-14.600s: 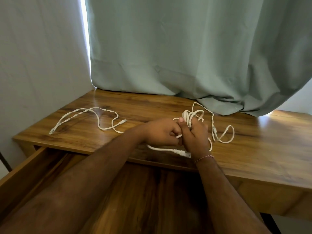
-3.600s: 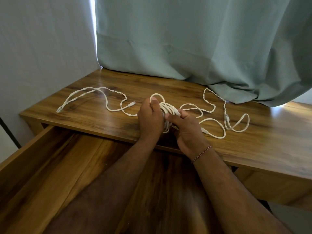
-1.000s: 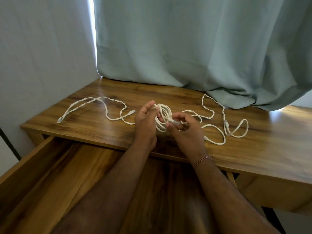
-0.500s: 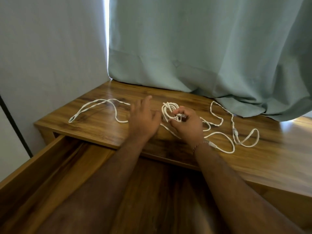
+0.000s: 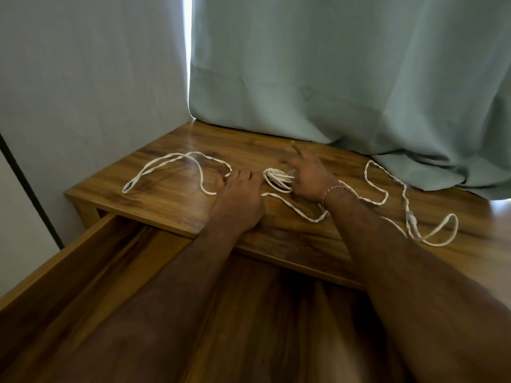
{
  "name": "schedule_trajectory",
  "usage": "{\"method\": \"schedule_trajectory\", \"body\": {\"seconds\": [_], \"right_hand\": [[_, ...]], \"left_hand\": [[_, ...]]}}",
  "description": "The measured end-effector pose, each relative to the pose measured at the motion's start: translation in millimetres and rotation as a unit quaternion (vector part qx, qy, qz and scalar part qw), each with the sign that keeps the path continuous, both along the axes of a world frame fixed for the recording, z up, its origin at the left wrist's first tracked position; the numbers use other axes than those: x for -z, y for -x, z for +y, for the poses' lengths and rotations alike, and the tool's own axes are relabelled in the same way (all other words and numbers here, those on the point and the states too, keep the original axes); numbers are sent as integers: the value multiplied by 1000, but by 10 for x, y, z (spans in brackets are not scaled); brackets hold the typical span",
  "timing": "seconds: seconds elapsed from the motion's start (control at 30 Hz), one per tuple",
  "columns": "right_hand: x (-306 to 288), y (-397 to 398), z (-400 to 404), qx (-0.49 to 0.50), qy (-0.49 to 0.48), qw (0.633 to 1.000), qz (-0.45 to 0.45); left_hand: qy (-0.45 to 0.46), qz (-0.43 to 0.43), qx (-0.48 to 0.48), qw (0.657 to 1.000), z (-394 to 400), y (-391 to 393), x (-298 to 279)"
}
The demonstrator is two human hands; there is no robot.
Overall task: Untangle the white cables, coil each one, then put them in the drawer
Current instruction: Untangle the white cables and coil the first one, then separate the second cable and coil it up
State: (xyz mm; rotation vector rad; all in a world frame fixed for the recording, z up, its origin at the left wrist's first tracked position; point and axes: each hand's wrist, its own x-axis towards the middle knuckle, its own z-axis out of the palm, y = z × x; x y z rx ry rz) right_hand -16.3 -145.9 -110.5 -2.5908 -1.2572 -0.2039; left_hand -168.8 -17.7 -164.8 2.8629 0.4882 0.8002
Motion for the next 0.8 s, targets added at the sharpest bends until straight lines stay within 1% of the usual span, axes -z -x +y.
{"method": "schedule_trajectory", "body": {"seconds": [0.03,0.13,0.17,0.27,0.3,0.33,0.4,0.5,0.57,0.63,0.67,0.7,0.73,0.8], "right_hand": [[-19,7,-12,-8,1,1000,-15],[-20,57,-97,-46,-60,996,-45],[-3,84,-135,-62,-63,994,-63],[53,141,-207,-63,11,990,-124],[77,141,-205,-49,22,989,-136],[109,120,-182,-36,12,990,-136],[142,72,-108,-4,-29,995,-94],[120,20,-8,20,-32,999,-14],[93,8,28,13,-39,999,6],[84,52,41,14,-79,997,5],[87,95,34,15,-104,994,-6],[89,159,21,11,-128,992,-17],[93,231,8,0,-151,988,-24],[131,394,-8,-26,-173,984,-29]], "left_hand": [[9,7,0,1000,-6,-4,-1],[10,13,-7,1000,4,-10,-1],[9,12,-8,1000,5,-10,2],[10,1,-1,1000,-3,-8,2],[8,-4,5,1000,-12,-4,1],[8,-13,15,1000,-9,-6,12],[19,-37,51,998,12,-30,37],[70,-49,110,990,59,-71,55],[136,-64,145,978,59,-52,30],[189,-120,149,963,66,0,0],[197,-161,124,959,78,20,-12],[187,-194,74,960,89,43,-26],[164,-208,5,964,96,63,-46],[121,-178,-117,969,73,96,-97]]}}
